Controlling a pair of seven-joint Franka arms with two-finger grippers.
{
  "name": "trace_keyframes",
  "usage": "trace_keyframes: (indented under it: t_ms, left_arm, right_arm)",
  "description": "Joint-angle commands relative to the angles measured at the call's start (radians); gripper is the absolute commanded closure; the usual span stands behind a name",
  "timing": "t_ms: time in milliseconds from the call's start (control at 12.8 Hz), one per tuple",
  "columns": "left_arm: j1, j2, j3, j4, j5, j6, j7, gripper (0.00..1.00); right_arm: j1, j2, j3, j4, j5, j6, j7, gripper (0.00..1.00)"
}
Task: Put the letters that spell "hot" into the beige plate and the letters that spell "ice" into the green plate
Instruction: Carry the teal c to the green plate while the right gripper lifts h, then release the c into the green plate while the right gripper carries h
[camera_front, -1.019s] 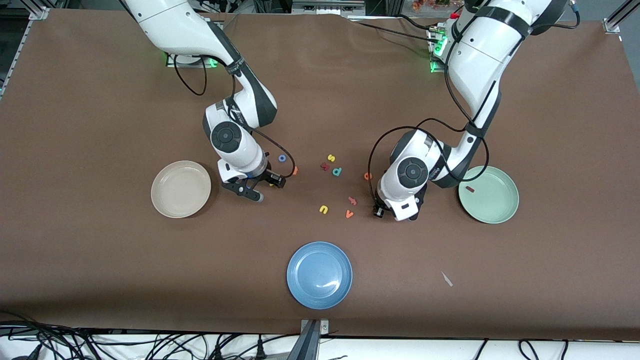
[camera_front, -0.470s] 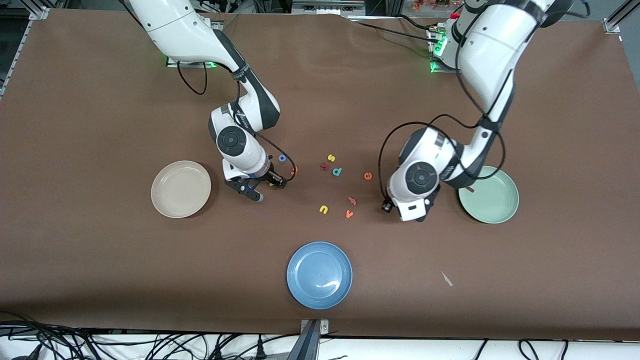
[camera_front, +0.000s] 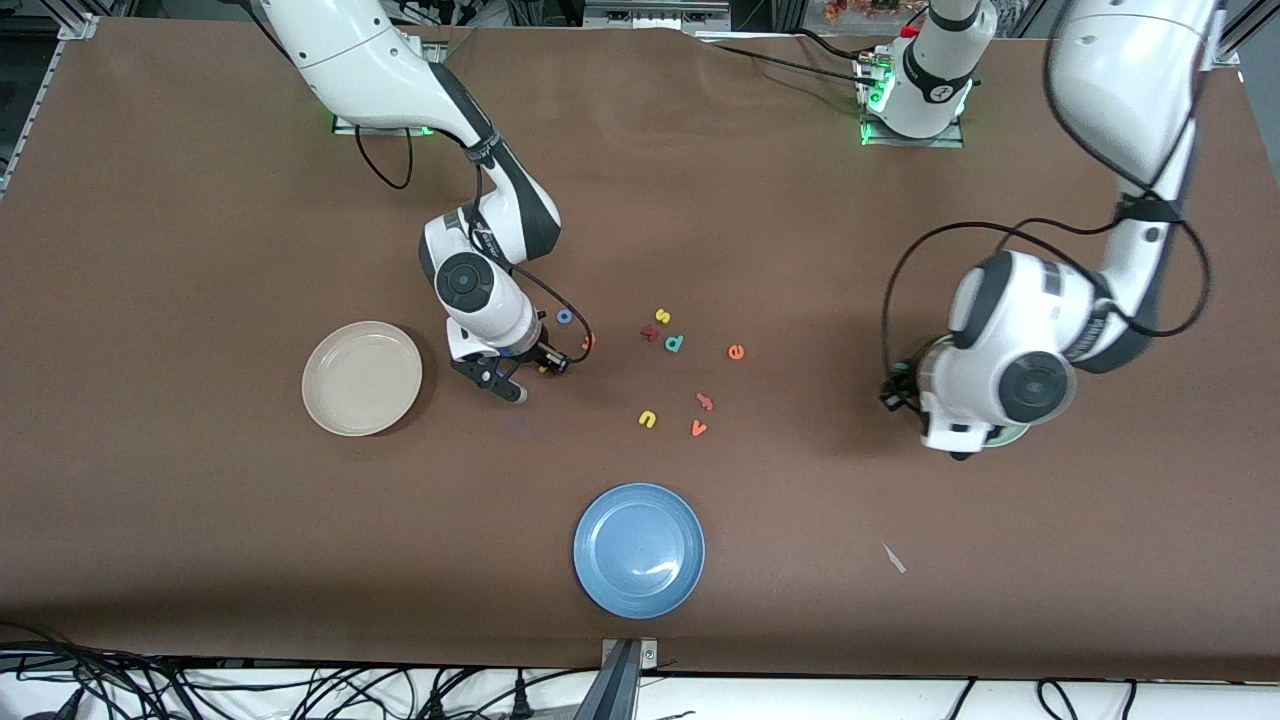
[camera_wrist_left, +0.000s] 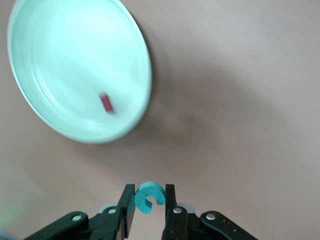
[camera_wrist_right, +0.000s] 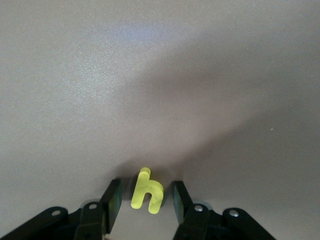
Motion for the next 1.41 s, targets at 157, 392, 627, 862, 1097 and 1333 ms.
trace_keyframes:
  t_ms: [157,392,627,862,1097,1333]
  left_arm:
    - [0.188,-0.010,-0.015,-0.060,0.103,-0.029,0.474,1.00]
    - [0.238,0.001,-0.015,-0.119,0.124,0.048,0.564,1.00]
    - [0.248,0.035,-0.015,-0.140,0.159,0.124,0.564,0.65]
    - [0.242,0.014,-0.021,-0.130,0.156,0.104,0.552,0.07]
    - [0.235,-0.016,-0.117,-0.114,0.110,0.067,0.358,0.02]
    - [0.227,-0.010,-0.267,-0.108,0.068,0.067,-0.016,0.02]
  right_arm:
    - [0.025,0.015,0.002,-0.014,0.023,0.055,0.001,0.99]
    - [0.021,-0.019,-0.002,0.001,0.020,0.005,-0.022,1.00]
    - [-0.007,-0.046,-0.012,0.112,0.021,-0.222,-0.115,1.00]
    - [-0.038,-0.069,-0.062,0.205,0.021,-0.448,-0.273,1.00]
    - [-0.038,-0.080,-0.163,0.203,0.017,-0.543,-0.524,1.00]
    - [-0.038,-0.096,-0.269,0.203,0.014,-0.603,-0.768,1.00]
